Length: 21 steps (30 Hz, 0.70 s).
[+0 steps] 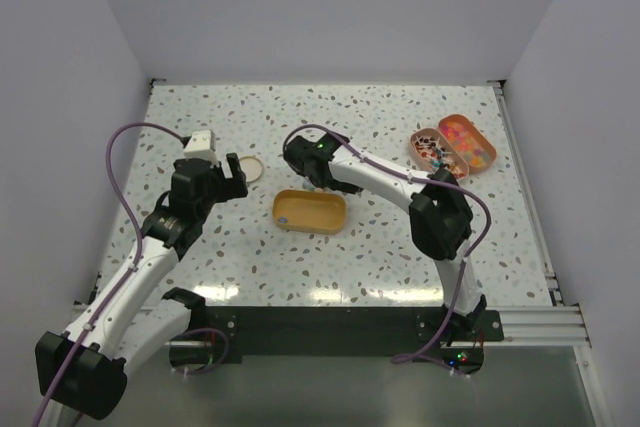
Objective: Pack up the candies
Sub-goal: Place the fake candies in the packing bottle.
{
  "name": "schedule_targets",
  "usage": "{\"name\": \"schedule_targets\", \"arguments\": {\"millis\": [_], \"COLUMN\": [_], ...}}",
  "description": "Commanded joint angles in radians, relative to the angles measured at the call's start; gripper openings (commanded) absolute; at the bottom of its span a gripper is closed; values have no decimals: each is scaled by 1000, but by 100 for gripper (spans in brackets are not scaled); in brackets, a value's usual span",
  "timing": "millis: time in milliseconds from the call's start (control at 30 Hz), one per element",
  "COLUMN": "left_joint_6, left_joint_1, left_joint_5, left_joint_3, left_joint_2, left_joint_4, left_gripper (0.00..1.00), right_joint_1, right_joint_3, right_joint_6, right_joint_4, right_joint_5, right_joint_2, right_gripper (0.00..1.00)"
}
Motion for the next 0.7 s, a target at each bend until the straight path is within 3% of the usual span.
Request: {"name": "schedule_targets", "arguments": {"millis": [0, 200, 300, 467, 667], "left_joint_6": [27, 29, 29, 27, 26], "left_joint_1": [8, 11, 16, 24, 36], "left_joint_5": [-3, -6, -4, -1, 10], "left_joint_3": [1, 1, 1, 1, 1], "left_joint_2": [-17, -16, -12, -5, 3], "left_joint_4": [48, 48, 48, 48, 51], "left_gripper": [90, 90, 90, 90, 90], "right_joint_1": [11, 20, 13, -56, -128], "right_joint_3": [43, 23, 26, -52, -368], "right_joint_6": [-12, 11, 58, 221, 416], "right_joint_4": [-34, -34, -32, 16, 185], "right_joint_5": [149, 215, 177, -48, -287], "right_joint_2": [6, -5, -42, -178, -371], "right_gripper": [0, 0, 0, 0, 0]}}
